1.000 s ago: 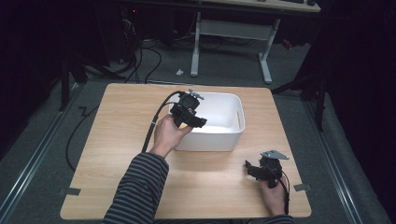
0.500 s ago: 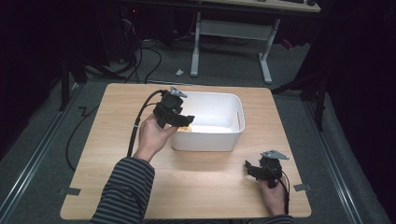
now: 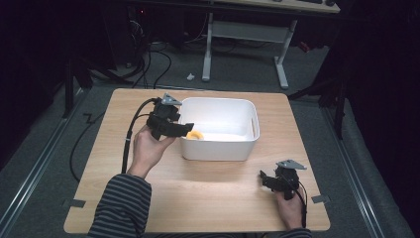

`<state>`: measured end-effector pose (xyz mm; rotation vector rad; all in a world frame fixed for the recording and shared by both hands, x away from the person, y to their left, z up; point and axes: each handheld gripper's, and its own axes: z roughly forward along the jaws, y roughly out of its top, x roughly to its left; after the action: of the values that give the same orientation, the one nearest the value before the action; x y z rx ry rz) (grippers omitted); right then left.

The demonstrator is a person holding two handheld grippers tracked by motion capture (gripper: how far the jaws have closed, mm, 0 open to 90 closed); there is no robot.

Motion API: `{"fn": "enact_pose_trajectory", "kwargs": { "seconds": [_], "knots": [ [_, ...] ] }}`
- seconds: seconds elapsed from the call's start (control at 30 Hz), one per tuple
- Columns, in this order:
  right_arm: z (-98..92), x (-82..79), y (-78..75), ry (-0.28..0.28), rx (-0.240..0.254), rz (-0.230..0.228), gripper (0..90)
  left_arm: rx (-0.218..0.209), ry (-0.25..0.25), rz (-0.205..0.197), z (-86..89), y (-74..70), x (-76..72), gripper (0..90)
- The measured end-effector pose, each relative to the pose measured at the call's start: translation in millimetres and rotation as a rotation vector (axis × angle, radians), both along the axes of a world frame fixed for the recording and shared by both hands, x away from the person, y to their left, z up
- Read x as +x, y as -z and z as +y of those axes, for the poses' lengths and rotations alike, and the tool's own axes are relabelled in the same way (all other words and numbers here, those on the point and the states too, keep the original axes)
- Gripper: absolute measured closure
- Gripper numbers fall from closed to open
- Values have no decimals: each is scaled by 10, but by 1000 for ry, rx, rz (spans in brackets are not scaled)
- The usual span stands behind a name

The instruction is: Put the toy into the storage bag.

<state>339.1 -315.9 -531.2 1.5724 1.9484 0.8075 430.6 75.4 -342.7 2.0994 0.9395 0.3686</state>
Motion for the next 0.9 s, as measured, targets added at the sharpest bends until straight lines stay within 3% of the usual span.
{"fn": "enact_pose_trajectory", "kwargs": {
  "seconds": [0.27,0.9],
  "knots": [
    [0,0,0,0,0,0,233,-18,-22,-21,162,-21,-68,406],
    [0,0,0,0,0,0,233,-45,-72,-21,480,-2,-203,400]
  ]
}}
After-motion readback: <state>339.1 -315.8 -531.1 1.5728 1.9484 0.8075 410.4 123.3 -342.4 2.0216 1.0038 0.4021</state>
